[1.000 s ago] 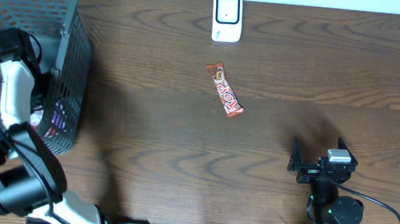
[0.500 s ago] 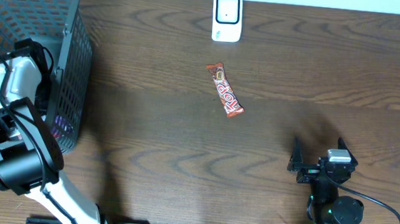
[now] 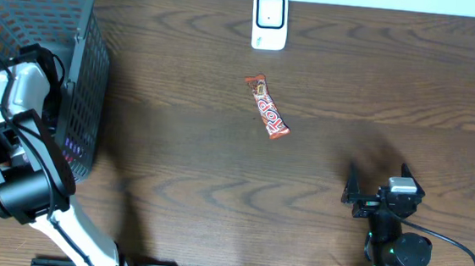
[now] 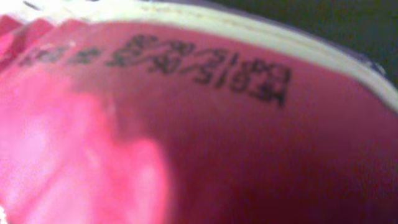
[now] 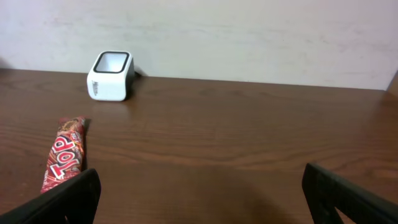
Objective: Scan the item barcode
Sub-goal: 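Grasp the pink floral snack pack with the left gripper and lift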
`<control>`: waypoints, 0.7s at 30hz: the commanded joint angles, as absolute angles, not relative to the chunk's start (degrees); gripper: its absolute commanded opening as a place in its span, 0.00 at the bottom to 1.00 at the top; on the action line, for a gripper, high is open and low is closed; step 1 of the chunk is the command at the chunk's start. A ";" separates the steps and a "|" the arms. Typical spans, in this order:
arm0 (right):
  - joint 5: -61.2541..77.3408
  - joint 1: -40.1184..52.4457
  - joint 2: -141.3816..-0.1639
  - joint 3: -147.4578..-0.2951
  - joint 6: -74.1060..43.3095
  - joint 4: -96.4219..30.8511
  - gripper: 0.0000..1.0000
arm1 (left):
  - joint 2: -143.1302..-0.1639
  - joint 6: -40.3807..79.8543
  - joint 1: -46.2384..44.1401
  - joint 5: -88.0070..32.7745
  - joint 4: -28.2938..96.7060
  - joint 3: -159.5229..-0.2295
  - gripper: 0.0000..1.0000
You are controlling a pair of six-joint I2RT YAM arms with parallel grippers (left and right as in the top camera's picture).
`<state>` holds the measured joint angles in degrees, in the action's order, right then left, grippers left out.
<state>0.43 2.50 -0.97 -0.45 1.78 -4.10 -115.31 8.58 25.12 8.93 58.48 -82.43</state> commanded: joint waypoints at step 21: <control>0.36 2.76 -0.67 -0.32 2.00 -4.32 0.99 | -71.46 25.39 25.30 4.49 34.92 -89.30 0.07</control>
<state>0.43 2.50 -0.97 -0.45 1.78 -4.08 -76.90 16.60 25.34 4.40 38.00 -88.33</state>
